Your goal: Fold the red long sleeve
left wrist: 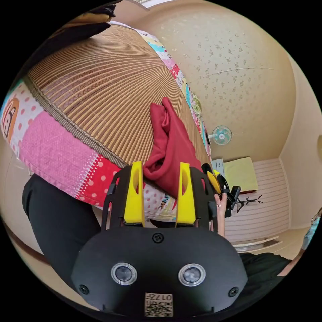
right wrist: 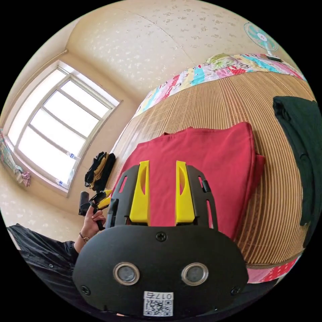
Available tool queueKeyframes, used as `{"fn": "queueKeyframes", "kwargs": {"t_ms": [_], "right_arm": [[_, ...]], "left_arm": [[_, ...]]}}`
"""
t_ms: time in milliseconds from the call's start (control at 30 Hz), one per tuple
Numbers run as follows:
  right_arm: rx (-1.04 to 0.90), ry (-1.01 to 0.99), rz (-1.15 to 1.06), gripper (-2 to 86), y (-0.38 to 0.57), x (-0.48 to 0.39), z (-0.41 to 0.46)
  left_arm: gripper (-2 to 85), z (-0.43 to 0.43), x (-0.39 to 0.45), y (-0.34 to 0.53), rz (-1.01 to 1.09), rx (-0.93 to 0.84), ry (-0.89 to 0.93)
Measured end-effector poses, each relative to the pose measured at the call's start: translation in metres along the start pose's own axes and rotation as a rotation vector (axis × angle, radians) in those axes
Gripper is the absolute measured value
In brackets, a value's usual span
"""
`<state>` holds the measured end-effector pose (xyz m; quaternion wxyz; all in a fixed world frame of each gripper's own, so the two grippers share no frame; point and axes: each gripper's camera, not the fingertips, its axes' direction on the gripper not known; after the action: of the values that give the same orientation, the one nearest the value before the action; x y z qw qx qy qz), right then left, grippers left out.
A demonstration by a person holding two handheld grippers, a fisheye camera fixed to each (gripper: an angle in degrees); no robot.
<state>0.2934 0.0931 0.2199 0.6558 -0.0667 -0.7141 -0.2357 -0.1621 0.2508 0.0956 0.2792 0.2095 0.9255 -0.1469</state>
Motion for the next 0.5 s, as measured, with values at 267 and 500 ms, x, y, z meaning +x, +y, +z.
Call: {"fn": "queueKeyframes", "kwargs": {"t_ms": [267, 500], "right_arm": [[-0.471, -0.073, -0.252, 17.9, -0.057, -0.137, 0.192], [-0.867, 0.213, -0.466, 18.6, -0.068, -0.197, 0.305]], "left_arm": [[7.6, 0.055, 0.088, 0.02, 0.106, 0.023, -0.016], [6.9, 0.115, 0.201, 0.064, 0.45, 0.007, -0.176]]}}
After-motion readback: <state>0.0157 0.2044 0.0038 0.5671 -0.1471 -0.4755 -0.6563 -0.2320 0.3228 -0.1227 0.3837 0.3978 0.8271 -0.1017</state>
